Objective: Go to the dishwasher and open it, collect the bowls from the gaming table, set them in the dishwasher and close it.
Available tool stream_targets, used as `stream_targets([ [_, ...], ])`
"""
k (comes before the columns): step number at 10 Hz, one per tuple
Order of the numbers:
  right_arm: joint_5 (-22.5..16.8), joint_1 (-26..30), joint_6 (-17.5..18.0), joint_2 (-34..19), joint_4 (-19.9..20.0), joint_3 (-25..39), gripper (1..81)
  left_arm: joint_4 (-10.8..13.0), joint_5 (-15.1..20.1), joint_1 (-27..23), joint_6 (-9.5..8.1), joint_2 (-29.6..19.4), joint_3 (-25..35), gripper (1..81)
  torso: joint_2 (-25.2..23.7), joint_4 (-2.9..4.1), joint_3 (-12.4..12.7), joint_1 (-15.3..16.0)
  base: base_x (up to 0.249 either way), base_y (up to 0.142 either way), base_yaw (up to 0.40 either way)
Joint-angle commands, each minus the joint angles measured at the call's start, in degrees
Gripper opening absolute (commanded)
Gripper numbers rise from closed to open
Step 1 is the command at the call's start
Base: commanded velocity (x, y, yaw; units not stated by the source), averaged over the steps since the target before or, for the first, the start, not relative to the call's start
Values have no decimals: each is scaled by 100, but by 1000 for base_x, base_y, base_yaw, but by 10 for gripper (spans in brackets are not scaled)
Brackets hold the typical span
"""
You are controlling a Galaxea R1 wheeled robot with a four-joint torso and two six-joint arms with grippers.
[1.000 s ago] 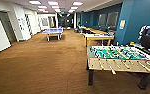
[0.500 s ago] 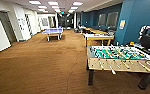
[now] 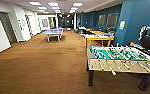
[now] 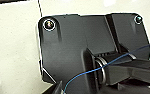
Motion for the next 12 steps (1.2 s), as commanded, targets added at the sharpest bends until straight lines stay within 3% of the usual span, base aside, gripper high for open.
stream_targets([
  [1,-243,321,-38,5,-76,47,811,-79,306,-353,5,-54,22,811,0,0,-2,0,137,0,0],
  [6,-243,312,-38,5,-76,29,811,-79,306,-353,5,-54,22,811,5,0,-2,9,149,0,0],
  [12,-243,312,-38,22,-128,29,811,-88,306,-336,-4,-54,22,811,9,0,-2,13,141,73,0],
])
